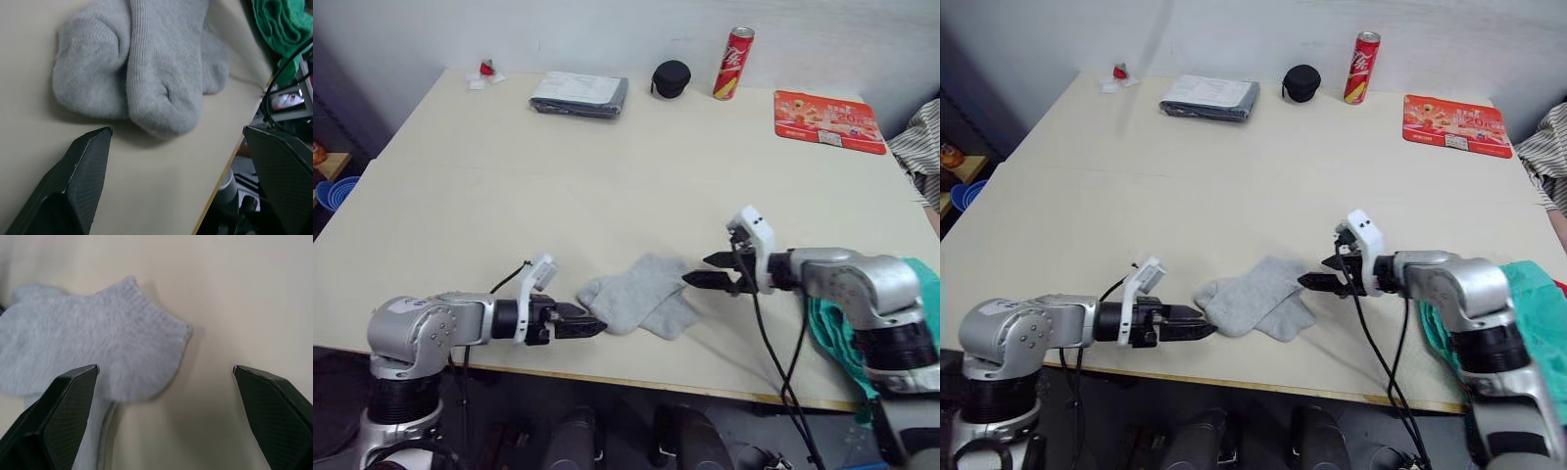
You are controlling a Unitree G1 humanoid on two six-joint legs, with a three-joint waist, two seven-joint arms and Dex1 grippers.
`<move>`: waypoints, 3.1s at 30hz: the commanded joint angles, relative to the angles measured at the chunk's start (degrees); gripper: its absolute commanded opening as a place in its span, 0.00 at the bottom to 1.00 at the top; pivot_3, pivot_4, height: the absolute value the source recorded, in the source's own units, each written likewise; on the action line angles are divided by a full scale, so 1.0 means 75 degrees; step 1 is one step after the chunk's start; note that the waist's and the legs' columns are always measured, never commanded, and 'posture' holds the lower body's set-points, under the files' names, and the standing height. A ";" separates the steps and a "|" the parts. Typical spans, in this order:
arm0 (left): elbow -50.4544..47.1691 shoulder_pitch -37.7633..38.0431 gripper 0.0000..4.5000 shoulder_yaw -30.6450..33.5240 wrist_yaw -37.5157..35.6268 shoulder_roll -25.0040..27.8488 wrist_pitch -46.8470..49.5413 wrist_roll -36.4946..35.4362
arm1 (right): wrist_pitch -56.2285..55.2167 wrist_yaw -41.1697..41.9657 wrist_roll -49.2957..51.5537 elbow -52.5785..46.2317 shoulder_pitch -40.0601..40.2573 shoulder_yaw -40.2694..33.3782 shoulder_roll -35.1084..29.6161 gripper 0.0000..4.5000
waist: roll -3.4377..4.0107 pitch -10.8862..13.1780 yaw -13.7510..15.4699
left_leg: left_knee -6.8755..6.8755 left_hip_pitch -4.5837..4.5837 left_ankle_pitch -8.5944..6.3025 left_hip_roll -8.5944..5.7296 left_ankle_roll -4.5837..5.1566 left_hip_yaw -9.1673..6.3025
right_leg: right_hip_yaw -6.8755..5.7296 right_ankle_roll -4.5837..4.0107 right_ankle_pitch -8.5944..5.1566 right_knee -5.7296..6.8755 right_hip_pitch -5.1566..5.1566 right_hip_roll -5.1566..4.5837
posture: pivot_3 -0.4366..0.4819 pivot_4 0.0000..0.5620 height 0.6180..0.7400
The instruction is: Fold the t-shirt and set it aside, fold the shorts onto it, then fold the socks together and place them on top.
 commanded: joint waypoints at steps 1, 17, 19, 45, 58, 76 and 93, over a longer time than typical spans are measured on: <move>0.0060 -0.0036 1.00 -0.0246 0.0893 -0.0569 0.0147 0.0081 | 0.0125 -0.0273 -0.0162 0.0164 -0.0311 -0.0053 0.0311 0.99 | 0.0001 -0.0001 0.0059 | 0.0005 0.0004 0.0001 -0.0003 0.0003 0.0000 | 0.0004 0.0002 0.0001 0.0000 0.0004 -0.0002 | 0.48 0.27 1.00; -0.0025 0.0214 0.12 -0.0461 0.2278 -0.1047 0.0147 -0.0132 | -0.0462 -0.0252 -0.0737 0.0359 -0.0307 -0.0114 0.0920 0.00 | 0.0003 -0.0005 0.0118 | -0.0042 0.0050 -0.0005 -0.0016 -0.0001 0.0037 | 0.0076 0.0019 0.0011 -0.0027 0.0004 0.0001 | 0.48 0.27 1.00; -0.0036 0.0176 0.00 -0.0380 0.2026 -0.0731 0.0147 -0.0388 | -0.0710 -0.0149 -0.0694 0.0187 -0.0216 -0.0237 0.0886 0.00 | 0.0003 -0.0005 0.0109 | -0.0067 0.0050 -0.0004 -0.0015 -0.0003 0.0044 | 0.0077 0.0019 0.0011 -0.0044 0.0000 0.0004 | 0.48 0.27 1.00; 0.0928 -0.0314 0.37 -0.0230 0.1063 0.1188 0.0147 -0.1973 | -0.1092 -0.0525 -0.0089 -0.1708 0.1307 -0.1062 0.1236 0.00 | -0.0001 -0.0001 -0.0087 | -0.0124 0.0046 0.0018 -0.0004 -0.0034 0.0064 | 0.0098 0.0014 0.0008 -0.0061 -0.0037 0.0020 | 0.48 0.27 1.00; 0.0792 0.0003 0.37 -0.0215 0.3098 0.0176 0.0147 -0.3661 | -0.1343 -0.0547 -0.0255 -0.1663 0.1411 -0.0839 0.1258 0.00 | -0.0003 0.0001 -0.0067 | -0.0129 0.0044 0.0018 -0.0007 -0.0032 0.0069 | 0.0127 0.0014 0.0008 -0.0057 -0.0050 0.0020 | 0.48 0.27 1.00; 0.1320 -0.0502 0.01 -0.0033 0.2004 0.2530 0.0147 -0.5368 | -0.0522 -0.0086 0.1217 -0.3116 0.2064 -0.2082 0.0283 0.00 | -0.0004 0.0002 -0.0055 | -0.0132 0.0007 0.0021 -0.0007 -0.0037 0.0080 | 0.0133 0.0012 0.0008 -0.0050 -0.0104 0.0021 | 0.48 0.27 1.00; 0.4096 -0.2875 0.01 -0.3857 -0.2683 0.3505 -0.1845 -0.1491 | -0.2342 -0.1155 0.0723 -0.5490 0.5402 -0.1317 0.0918 0.00 | -0.0005 0.0002 -0.0046 | -0.0133 -0.0038 0.0024 -0.0011 -0.0037 0.0111 | 0.0150 0.0014 0.0008 -0.0053 -0.0157 0.0028 | 0.48 0.27 1.00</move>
